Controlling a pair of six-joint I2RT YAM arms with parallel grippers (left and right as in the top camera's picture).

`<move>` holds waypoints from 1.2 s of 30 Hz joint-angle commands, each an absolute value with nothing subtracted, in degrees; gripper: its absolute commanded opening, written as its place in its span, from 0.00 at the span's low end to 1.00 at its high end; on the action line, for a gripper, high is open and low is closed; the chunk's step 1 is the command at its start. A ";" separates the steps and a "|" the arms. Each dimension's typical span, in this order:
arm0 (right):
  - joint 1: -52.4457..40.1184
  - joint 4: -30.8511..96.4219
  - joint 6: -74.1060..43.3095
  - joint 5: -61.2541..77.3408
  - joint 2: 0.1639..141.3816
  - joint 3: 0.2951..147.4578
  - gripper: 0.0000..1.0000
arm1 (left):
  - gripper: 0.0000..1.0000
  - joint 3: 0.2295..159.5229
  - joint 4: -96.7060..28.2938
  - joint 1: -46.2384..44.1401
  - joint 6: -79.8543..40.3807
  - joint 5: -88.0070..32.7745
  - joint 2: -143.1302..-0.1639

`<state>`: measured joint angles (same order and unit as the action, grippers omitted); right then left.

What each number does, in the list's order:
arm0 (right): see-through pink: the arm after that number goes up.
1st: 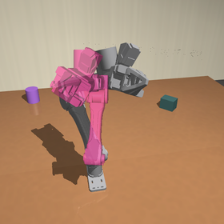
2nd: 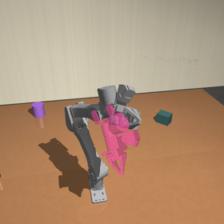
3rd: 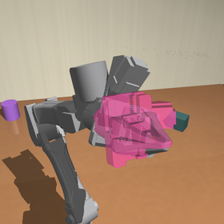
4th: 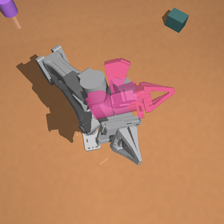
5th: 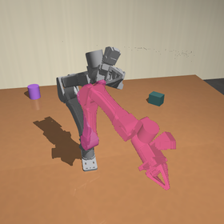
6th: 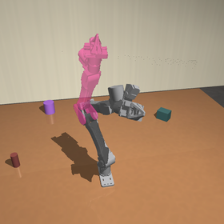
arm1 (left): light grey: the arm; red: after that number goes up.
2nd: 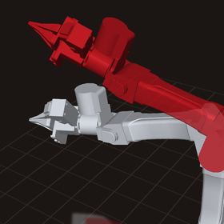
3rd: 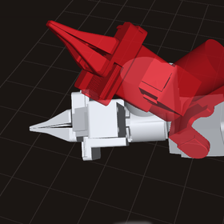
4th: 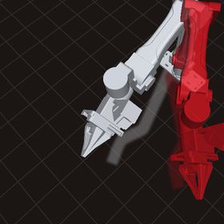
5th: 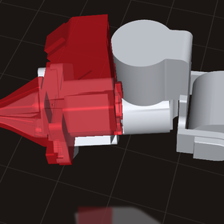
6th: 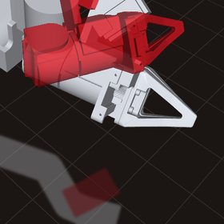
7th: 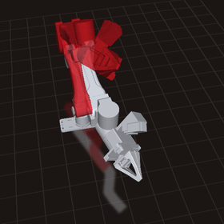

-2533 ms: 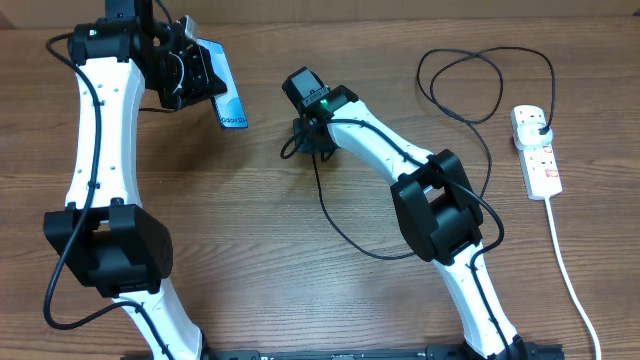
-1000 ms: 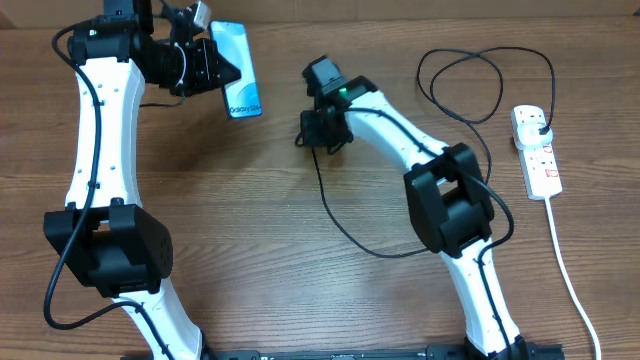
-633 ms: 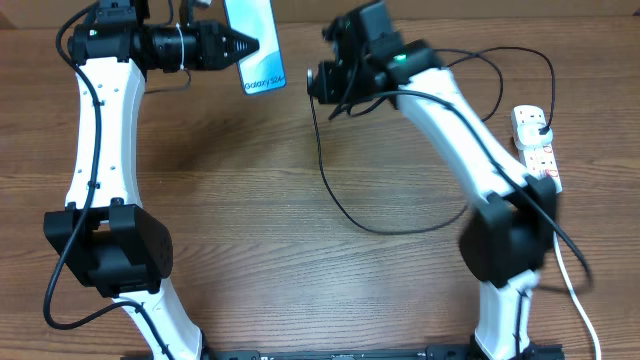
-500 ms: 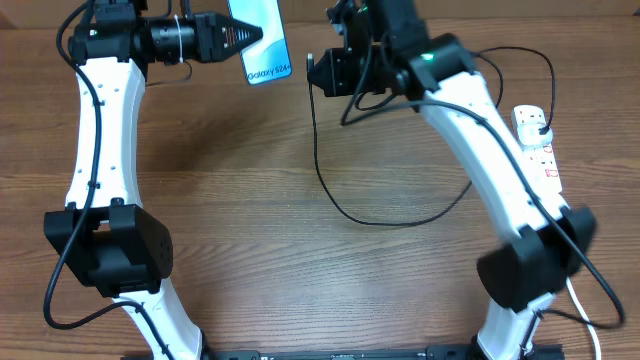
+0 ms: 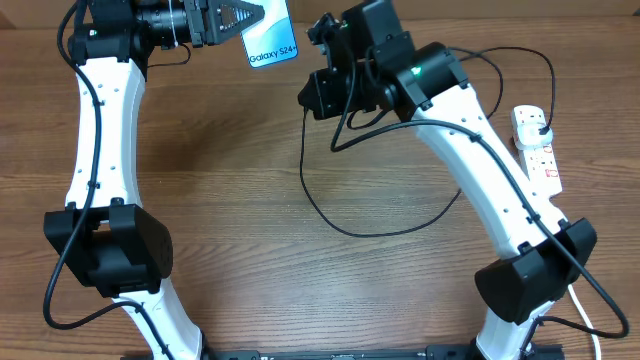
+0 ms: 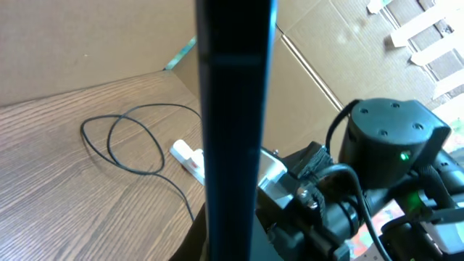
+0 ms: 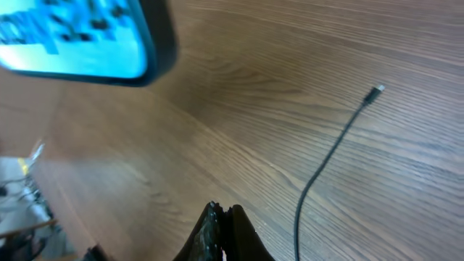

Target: Plug charger to phone and switch on socket

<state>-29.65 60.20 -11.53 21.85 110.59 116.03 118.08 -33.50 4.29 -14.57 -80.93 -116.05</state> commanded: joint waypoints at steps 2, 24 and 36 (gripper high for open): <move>-29.52 61.14 -19.51 11.94 110.87 115.44 0.12 | 0.04 118.61 -34.85 5.63 -17.58 -75.50 -115.81; -41.71 66.08 -26.33 -3.31 129.58 115.44 0.64 | 0.04 118.58 -61.21 9.43 -15.44 -35.38 -115.81; -42.81 65.56 -28.10 -3.36 136.84 115.31 0.47 | 0.04 118.58 -62.89 10.22 -15.42 -35.44 -115.81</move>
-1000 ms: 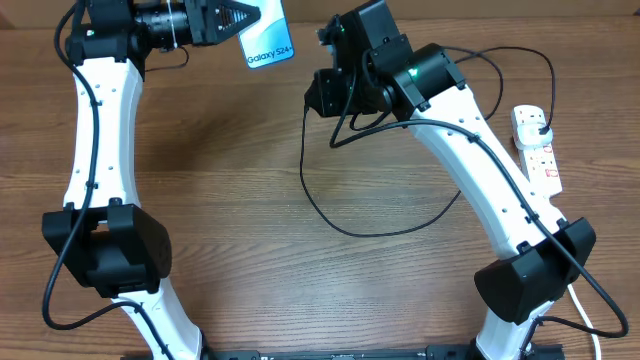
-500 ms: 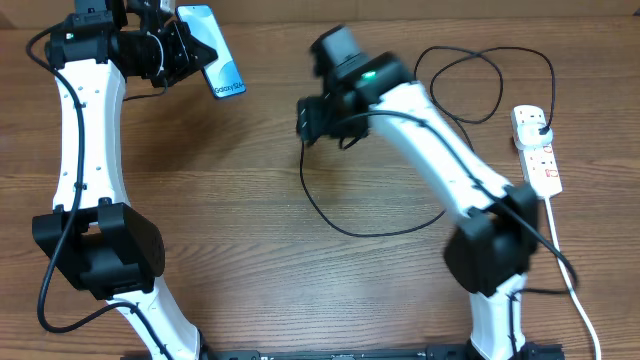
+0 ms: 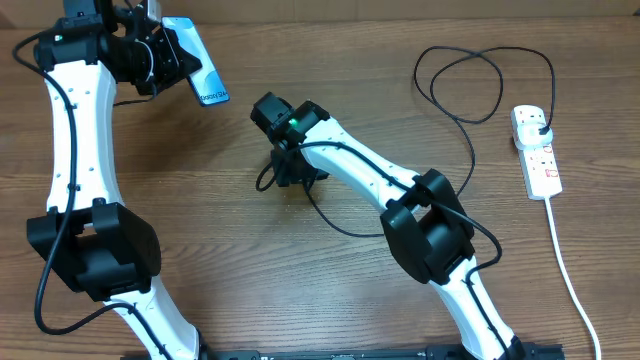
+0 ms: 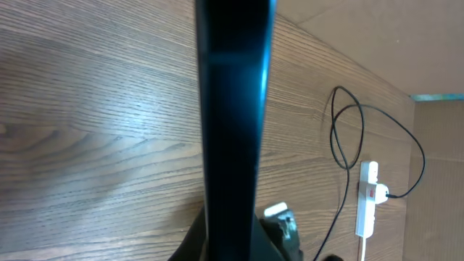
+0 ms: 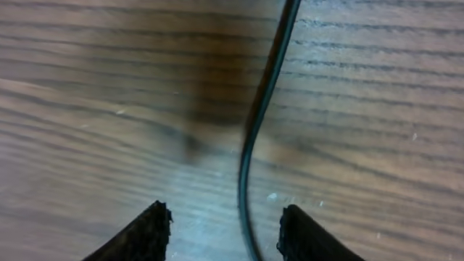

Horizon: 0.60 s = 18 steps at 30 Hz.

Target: Plug charger to phone and switch on socket

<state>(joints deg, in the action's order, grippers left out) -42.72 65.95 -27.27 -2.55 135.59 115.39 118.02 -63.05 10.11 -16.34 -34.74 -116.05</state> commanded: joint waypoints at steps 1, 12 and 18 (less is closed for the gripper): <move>-42.81 65.28 -28.10 -3.36 137.03 115.09 0.43 | 0.04 118.58 -62.98 10.22 -15.40 -35.44 -115.81; -42.81 62.52 -28.10 -3.31 137.10 109.01 0.18 | 0.04 118.58 -63.29 10.22 -15.40 -35.44 -115.81; -42.81 64.23 -28.10 -1.15 137.08 108.66 0.04 | 0.04 118.58 -63.26 10.22 -15.40 -35.42 -115.81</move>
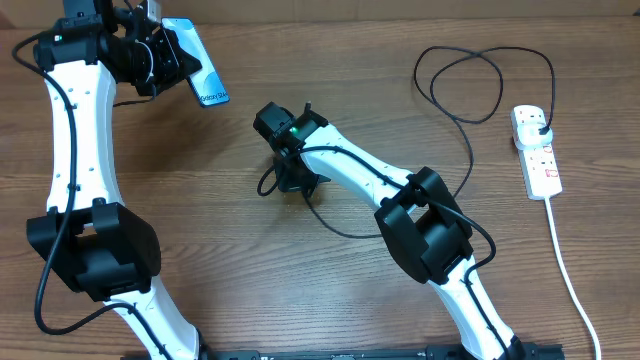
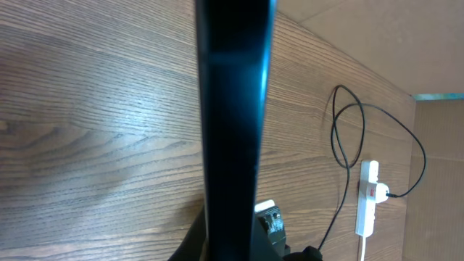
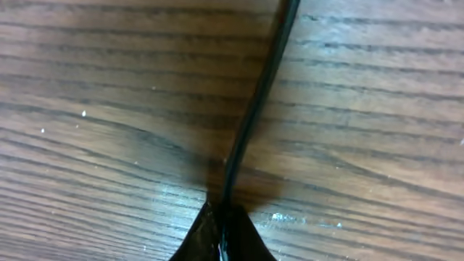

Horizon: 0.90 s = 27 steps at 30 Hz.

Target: Plug charger to phone and switch on socket

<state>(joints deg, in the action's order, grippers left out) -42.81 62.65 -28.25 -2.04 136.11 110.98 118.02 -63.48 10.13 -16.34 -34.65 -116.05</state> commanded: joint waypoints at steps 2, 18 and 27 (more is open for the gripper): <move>-42.81 65.71 -28.10 -0.97 137.05 108.71 0.04 | 0.04 118.58 -63.26 10.22 -15.40 -35.44 -115.81; -44.45 84.25 -29.41 -1.67 132.11 102.08 0.04 | 0.04 118.58 -63.40 10.22 -15.38 -35.40 -115.81; -46.06 80.97 -31.33 -2.46 117.36 86.06 0.06 | 0.04 118.58 -63.18 10.22 -15.22 -35.40 -115.81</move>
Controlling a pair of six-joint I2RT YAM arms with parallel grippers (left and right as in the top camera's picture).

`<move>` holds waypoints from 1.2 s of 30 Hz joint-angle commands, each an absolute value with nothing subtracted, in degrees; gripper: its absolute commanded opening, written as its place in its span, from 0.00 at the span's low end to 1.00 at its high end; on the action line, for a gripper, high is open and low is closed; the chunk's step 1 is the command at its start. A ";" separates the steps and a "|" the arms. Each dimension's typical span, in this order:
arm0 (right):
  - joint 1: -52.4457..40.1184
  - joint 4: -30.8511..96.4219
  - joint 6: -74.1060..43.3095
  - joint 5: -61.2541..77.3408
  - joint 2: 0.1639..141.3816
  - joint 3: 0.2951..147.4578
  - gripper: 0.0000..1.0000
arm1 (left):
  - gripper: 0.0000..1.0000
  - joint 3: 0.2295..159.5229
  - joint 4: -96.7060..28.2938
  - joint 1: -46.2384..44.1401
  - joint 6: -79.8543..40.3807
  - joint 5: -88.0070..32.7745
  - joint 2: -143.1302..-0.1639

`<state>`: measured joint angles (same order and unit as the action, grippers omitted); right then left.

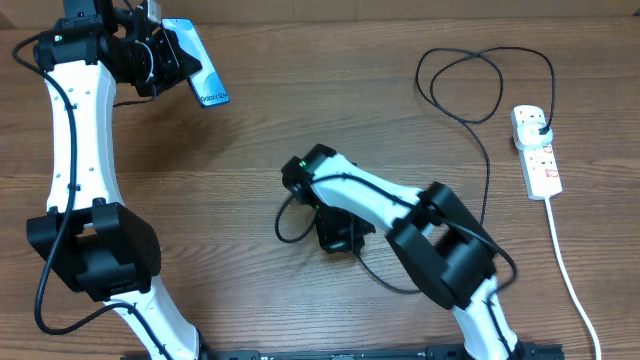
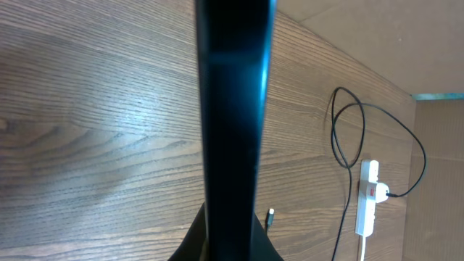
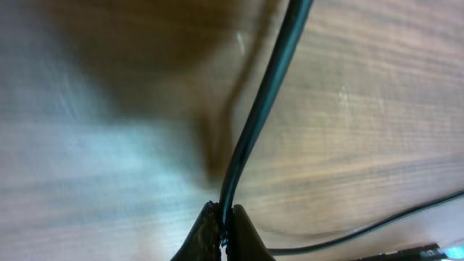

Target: Plug charger to phone and switch on socket

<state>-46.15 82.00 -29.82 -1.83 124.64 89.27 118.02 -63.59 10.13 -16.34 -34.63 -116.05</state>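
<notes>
The phone [image 1: 198,72], blue screen with a dark frame, is held up over the far left of the table by my left gripper [image 1: 158,55], which is shut on it. In the left wrist view its dark edge [image 2: 232,109] fills the centre above the gripper [image 2: 230,243]. The black charger cable [image 1: 487,170] runs from the white power strip [image 1: 537,150] in loops to mid-table. My right gripper [image 1: 335,235] is shut on it there, low over the wood. In the right wrist view the cable [image 3: 268,94] is pinched in the gripper [image 3: 222,219]. The cable's plug tip [image 2: 270,214] lies on the wood.
Wooden table [image 1: 200,250] with a cardboard wall along the back. The power strip's own white lead [image 1: 570,280] runs down the right edge. The strip [image 2: 366,199] and a cable loop [image 2: 348,138] also show in the left wrist view.
My right gripper, still shut on the cable, has moved from left of centre toward the front and a little right, and the cable's slack has shifted with it. The left arm and phone have not moved.
At first my left gripper held the phone at the back centre, close to the raised, shut right gripper. Then the phone was at the far left and the right gripper stood open over the cable. It then shut on the cable, and now holds it nearer the front.
</notes>
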 commanded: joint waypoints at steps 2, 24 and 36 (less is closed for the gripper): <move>-45.67 80.29 -31.33 -2.48 115.68 84.95 0.19 | 0.04 118.58 -63.02 10.22 -15.22 -35.42 -115.81; -29.12 70.04 -27.35 7.68 115.50 97.30 0.91 | 0.04 118.58 -63.00 10.07 -15.22 -35.59 -115.81; -27.16 70.11 -27.35 8.01 123.74 104.71 0.87 | 0.04 118.58 -63.02 10.04 -15.25 -35.59 -115.81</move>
<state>-26.55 68.23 -28.47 7.53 119.42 100.60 118.02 -63.46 10.13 -16.34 -34.65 -116.05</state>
